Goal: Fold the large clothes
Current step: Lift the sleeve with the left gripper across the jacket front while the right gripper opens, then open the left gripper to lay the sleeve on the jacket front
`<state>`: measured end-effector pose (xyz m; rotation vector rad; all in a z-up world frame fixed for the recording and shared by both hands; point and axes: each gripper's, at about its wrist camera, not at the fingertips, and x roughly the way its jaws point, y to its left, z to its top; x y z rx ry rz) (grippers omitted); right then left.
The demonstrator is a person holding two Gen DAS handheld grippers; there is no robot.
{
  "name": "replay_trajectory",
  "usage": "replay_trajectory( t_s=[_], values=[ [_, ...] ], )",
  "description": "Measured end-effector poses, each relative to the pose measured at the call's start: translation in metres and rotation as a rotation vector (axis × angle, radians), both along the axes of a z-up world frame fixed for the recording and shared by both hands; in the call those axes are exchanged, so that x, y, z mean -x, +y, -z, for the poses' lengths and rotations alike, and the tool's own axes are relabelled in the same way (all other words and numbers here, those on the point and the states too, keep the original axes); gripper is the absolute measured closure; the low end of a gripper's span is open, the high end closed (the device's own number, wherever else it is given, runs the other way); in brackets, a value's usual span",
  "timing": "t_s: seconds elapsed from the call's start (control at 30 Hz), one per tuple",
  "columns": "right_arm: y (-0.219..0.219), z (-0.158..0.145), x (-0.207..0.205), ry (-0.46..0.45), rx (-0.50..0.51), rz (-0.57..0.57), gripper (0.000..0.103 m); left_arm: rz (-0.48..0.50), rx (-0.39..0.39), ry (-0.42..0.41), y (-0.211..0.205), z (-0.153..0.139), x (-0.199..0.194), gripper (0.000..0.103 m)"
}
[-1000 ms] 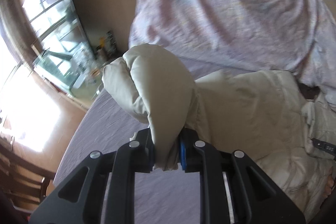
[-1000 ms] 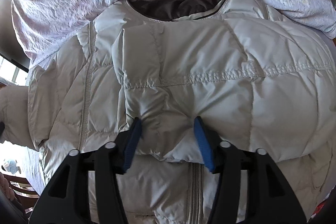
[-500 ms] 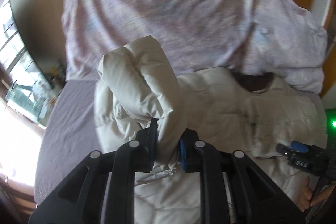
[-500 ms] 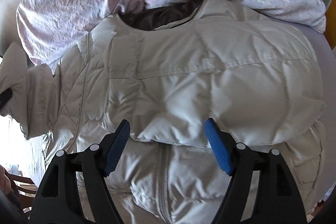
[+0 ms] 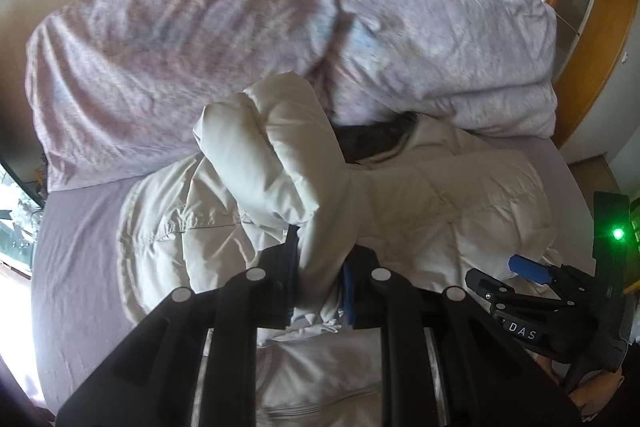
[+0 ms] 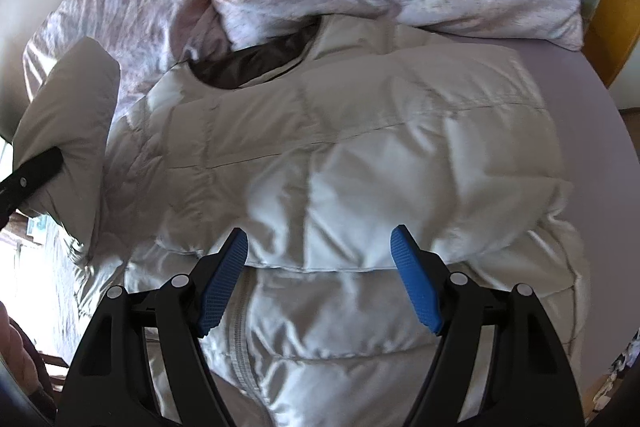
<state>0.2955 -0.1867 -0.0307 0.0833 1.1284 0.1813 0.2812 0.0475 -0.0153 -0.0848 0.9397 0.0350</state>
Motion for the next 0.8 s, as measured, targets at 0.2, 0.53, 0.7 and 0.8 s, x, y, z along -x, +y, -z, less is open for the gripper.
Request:
replay_trajectory(
  t_s=[0.2, 0.53, 0.7, 0.8],
  values=[
    [-0.016, 0.002, -0.004, 0.002, -0.012, 0.037, 0.027, 0.020, 0.008, 0.051, -0.022, 0.015, -0.015, 0.081],
    [-0.013, -0.003, -0.008, -0.026, -0.057, 0.008, 0.029, -0.043, 0.028, 0.059, 0.010, 0.016, -0.009, 0.037],
    [0.012, -0.007, -0.012, -0.021, -0.118, -0.067, 0.043, -0.069, -0.015, 0.059, 0.023, 0.016, -0.003, 0.036],
    [0.033, -0.012, -0.012, -0.025, -0.183, -0.136, 0.045, -0.096, -0.034, 0.068, 0.034, 0.018, 0.001, 0.036]
  ],
)
